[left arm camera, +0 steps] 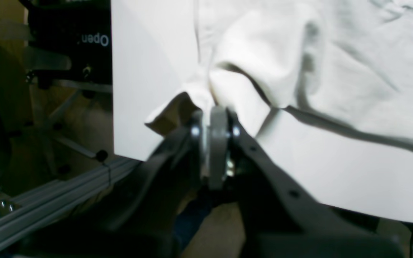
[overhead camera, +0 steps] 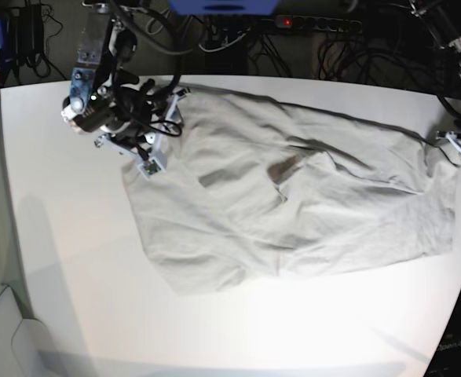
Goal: Layout the t-shirt on the table in an organized manner, then fold the t-shirt properly
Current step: 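Grasp the t-shirt corner with the right gripper and drag it outward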
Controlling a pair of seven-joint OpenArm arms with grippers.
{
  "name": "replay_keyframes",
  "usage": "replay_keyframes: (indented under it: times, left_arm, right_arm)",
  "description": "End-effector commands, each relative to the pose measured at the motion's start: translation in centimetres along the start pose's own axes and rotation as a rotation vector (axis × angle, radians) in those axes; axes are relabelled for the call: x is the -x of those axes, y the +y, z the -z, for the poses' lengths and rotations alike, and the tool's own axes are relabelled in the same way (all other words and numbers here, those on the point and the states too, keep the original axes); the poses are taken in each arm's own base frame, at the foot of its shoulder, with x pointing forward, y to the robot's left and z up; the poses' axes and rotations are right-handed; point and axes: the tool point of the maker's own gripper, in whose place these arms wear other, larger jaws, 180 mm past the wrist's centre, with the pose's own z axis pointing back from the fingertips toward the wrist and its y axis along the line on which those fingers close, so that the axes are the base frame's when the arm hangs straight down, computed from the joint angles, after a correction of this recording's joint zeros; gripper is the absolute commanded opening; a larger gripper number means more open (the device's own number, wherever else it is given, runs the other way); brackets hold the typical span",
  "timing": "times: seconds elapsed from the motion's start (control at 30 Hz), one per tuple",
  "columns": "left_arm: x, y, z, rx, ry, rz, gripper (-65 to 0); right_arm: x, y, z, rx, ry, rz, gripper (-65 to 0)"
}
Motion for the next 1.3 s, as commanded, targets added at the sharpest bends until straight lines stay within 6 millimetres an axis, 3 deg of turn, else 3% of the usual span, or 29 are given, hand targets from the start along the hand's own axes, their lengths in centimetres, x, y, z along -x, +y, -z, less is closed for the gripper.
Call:
replay_keyframes:
  times: [0.0, 0.47, 0.57, 0.77, 0.87, 1.0, 1.27]
  left_arm:
    - [-1.3, 1.1, -0.6, -0.029, -0.037, 0.006, -65.0]
    - [-1.7, 1.2, -0.7, -0.032, -0.047, -0.002, -65.0]
    - [-1.8, 1.2, -0.7, -0.033, -0.050, -0.004, -65.0]
    - [-2.3, 1.3, -0.7, -0.034, -0.059, -0.008, -65.0]
    - [-2.3, 1.3, -0.8, -0.034, -0.060, -0.008, -65.0]
    - [-2.3, 1.3, -0.8, -0.034, -0.060, -0.008, -65.0]
    - [-2.7, 1.4, -1.0, -0.041, -0.072, -0.002, -65.0]
  right_arm:
    - [-1.6, -0.2, -0.4, 0.004, -0.050, -0.009, -34.4]
    - [-2.1, 0.0, 1.5, -0.039, -0.043, 0.004, -34.9]
    - [-2.4, 0.0, 1.7, -0.046, -0.056, 0.007, -40.0]
    - [-1.9, 0.3, 2.4, -0.065, -0.038, 0.016, -59.4]
    - [-2.1, 0.3, 2.2, -0.061, -0.045, 0.014, -65.0]
    - [-3.0, -0.1, 2.0, -0.052, -0.060, 0.007, -65.0]
    - [-3.7, -2.9, -0.7, 0.050, -0.102, -0.050, -65.0]
